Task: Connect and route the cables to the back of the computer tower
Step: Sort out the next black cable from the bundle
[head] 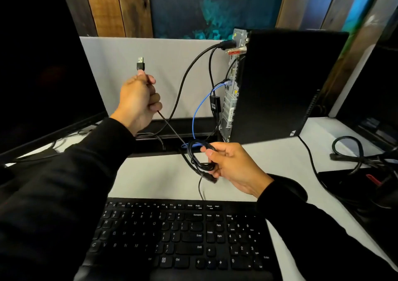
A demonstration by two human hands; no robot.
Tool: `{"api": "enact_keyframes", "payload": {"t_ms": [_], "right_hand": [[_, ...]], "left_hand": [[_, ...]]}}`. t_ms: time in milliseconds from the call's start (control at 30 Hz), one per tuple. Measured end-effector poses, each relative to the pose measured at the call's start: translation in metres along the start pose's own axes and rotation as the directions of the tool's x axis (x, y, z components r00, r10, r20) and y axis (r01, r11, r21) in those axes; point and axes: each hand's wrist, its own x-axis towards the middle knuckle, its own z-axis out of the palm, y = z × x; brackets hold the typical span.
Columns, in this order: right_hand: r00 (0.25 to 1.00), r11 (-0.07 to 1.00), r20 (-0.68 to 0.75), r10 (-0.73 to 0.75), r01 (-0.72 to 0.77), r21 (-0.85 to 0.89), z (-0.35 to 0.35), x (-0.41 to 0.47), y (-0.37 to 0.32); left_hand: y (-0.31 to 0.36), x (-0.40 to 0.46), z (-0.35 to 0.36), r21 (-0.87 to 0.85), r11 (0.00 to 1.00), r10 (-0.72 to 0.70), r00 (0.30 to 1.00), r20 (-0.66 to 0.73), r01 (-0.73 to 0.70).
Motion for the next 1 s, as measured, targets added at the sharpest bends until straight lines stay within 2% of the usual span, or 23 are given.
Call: {"api": "enact_keyframes", "payload": {"t_ms": [233, 300, 367, 467, 533, 600, 700, 767, 900, 1000], "right_hand": [[0.995, 0.99, -0.09, 0.037, -0.024, 0.141, 0.01, 0.026, -0.008], [0.992, 0.991, -0.118, 0.034, -0.018, 0.13, 0.014, 0.034, -0.009], [0.991, 0.995, -0.134, 0.013, 0.0, 0.095, 0.013, 0.04, -0.011], [0.985, 0.997, -0.171, -0.015, 0.028, 0.073, 0.007, 0.043, -0.015], [0.969, 0.997, -0.24, -0.061, 0.068, 0.02, 0.0, 0.045, -0.02], [0.939, 0.991, -0.317, -0.132, 0.117, -0.067, -0.01, 0.049, -0.024], [0.864, 0.945, -0.399, -0.306, 0.226, -0.236, -0.025, 0.051, -0.032], [0.791, 0.886, -0.43, -0.436, 0.295, -0.358, -0.035, 0.053, -0.039], [0.62, 0.708, -0.409, -0.669, 0.366, -0.604, -0.05, 0.057, -0.061], [0.485, 0.546, -0.355, -0.799, 0.34, -0.765, -0.061, 0.069, -0.081]], "left_hand": [[0.022, 0.011, 0.03, 0.156, 0.972, 0.156, 0.979, 0.13, -0.175], [0.03, 0.018, 0.037, 0.243, 0.941, 0.2, 0.966, 0.161, -0.235], [0.028, 0.024, 0.04, 0.407, 0.859, 0.236, 0.946, 0.222, -0.309], [0.003, 0.023, 0.042, 0.641, 0.647, 0.209, 0.905, 0.371, -0.412], [-0.019, 0.019, 0.043, 0.713, 0.517, 0.172, 0.874, 0.455, -0.473], [-0.038, 0.015, 0.046, 0.726, 0.458, 0.155, 0.85, 0.503, -0.513], [-0.055, 0.013, 0.056, 0.705, 0.442, 0.164, 0.823, 0.544, -0.554], [-0.06, 0.014, 0.065, 0.673, 0.482, 0.196, 0.818, 0.541, -0.561], [-0.063, 0.024, 0.084, 0.642, 0.545, 0.336, 0.842, 0.422, -0.539], [-0.064, 0.034, 0.095, 0.617, 0.607, 0.391, 0.864, 0.318, -0.502]]}}
